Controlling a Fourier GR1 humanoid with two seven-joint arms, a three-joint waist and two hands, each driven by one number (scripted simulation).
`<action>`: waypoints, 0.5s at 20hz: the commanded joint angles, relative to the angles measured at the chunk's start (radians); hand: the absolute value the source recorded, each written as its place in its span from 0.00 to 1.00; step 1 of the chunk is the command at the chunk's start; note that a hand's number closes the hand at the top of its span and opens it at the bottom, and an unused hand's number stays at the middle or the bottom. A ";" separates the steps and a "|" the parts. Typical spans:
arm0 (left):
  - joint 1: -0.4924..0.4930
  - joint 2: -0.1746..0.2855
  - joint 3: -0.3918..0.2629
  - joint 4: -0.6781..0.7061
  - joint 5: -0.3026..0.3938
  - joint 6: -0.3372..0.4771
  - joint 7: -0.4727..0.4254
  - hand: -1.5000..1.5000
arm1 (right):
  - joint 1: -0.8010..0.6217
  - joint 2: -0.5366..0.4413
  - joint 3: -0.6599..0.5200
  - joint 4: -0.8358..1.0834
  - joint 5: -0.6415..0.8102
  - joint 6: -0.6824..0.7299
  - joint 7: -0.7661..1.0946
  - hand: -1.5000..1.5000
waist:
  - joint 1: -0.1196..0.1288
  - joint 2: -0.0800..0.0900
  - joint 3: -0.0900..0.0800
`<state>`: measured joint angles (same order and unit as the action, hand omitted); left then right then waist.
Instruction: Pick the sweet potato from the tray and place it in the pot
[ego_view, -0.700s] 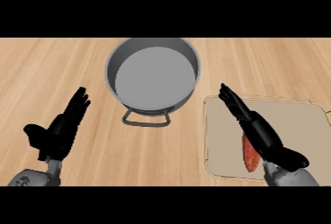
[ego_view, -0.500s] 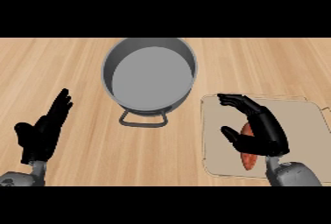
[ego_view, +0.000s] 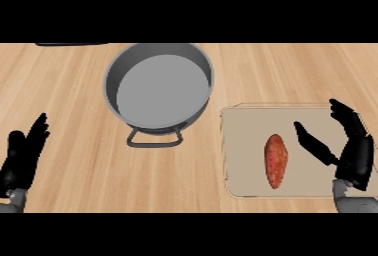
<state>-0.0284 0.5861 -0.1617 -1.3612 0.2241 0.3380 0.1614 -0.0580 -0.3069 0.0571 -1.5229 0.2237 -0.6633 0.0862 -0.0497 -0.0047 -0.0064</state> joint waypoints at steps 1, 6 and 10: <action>-0.037 0.011 -0.009 0.010 -0.021 0.027 0.099 0.50 | 0.044 0.060 0.084 -0.066 0.257 -0.219 0.152 0.00 | 0.013 -0.002 0.000; -0.028 0.015 -0.016 0.005 -0.034 0.010 0.087 0.50 | 0.103 0.010 0.140 -0.176 0.487 -0.049 0.493 0.00 | 0.021 -0.002 -0.004; -0.018 0.024 -0.015 -0.016 -0.031 0.005 0.101 0.50 | 0.106 -0.030 0.143 -0.220 0.594 0.139 0.719 0.00 | 0.031 -0.004 -0.007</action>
<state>-0.0545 0.6091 -0.1703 -1.3700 0.1991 0.3479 0.2604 0.0410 -0.3074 0.1836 -1.6934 0.7022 -0.6587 0.5978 -0.0284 -0.0089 -0.0114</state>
